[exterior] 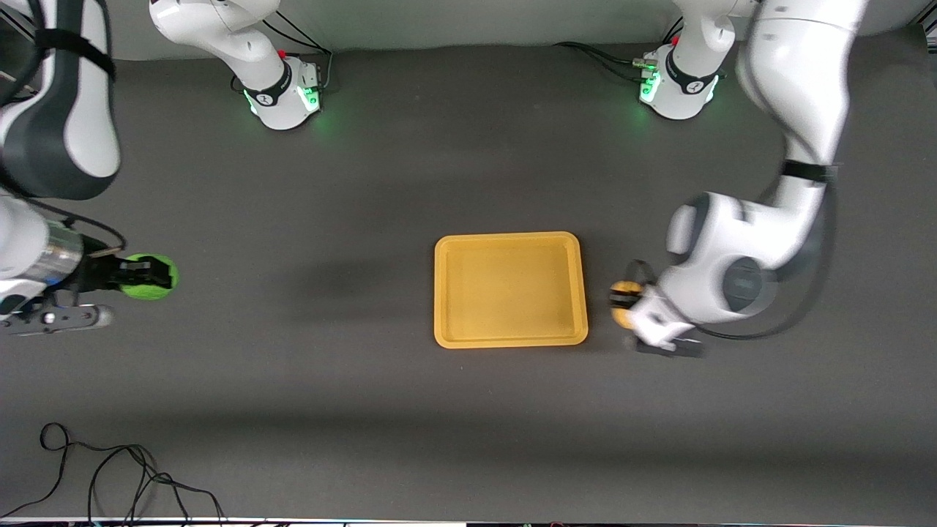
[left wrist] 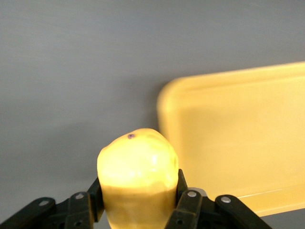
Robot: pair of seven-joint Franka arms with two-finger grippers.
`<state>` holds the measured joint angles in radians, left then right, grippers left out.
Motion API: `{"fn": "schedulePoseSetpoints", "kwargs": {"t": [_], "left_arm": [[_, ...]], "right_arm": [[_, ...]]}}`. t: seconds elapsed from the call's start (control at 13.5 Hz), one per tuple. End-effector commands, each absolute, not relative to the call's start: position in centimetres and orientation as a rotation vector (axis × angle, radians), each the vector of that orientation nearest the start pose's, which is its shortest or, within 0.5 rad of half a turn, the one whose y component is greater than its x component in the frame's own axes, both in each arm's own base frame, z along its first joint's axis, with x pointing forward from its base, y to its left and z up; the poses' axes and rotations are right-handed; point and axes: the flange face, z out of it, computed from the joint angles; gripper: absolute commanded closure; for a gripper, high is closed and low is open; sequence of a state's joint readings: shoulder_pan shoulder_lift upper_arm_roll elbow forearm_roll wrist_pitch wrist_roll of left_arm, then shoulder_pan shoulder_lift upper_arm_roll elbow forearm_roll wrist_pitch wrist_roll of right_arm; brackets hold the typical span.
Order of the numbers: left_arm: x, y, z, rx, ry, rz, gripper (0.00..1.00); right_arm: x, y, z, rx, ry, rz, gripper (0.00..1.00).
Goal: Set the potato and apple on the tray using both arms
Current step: 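Carry the potato with the left gripper onto the yellow tray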
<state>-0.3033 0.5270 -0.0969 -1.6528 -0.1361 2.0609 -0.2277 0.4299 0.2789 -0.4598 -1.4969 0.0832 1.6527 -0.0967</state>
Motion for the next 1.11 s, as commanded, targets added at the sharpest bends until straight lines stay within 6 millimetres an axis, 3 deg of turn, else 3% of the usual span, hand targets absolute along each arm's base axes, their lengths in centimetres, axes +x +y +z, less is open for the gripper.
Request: {"fn": "schedulePoseSetpoints", "kwargs": {"t": [0.0,0.15,0.37,0.44,0.52,0.66,0.81,0.89,1.03], "left_arm": [[60.9,-29.8,26.8,-3.244,0.128,0.244,0.82],[60.0,-31.6,24.7,-3.232,0.128,0.255,0.80],[59.1,-32.6,22.0,-3.197,0.125,0.276,0.65],[59.0,-32.7,21.7,-3.192,0.125,0.284,0.56],[58.9,-32.7,21.6,-3.191,0.108,0.287,0.53],[58.9,-32.7,21.3,-3.176,0.102,0.278,0.18],[58.8,-32.8,20.9,-3.161,0.113,0.268,0.11],[58.9,-32.8,20.9,-3.157,0.119,0.264,0.00],[58.9,-32.7,21.5,-3.150,0.123,0.262,0.00]], "right_arm": [[63.0,1.8,51.9,-3.178,-0.050,0.161,0.55],[63.0,1.9,51.8,-3.173,-0.049,0.162,0.55],[63.1,2.8,51.8,-3.174,-0.071,0.154,0.55],[63.1,3.0,51.8,-3.174,-0.076,0.154,0.55],[63.1,3.1,51.9,-3.174,-0.079,0.152,0.55],[63.1,3.1,51.9,-3.175,-0.079,0.149,0.55],[63.1,3.1,51.8,-3.175,-0.079,0.152,0.55],[63.1,3.1,51.8,-3.175,-0.079,0.152,0.55],[63.1,3.2,51.9,-3.175,-0.079,0.149,0.55]]}}
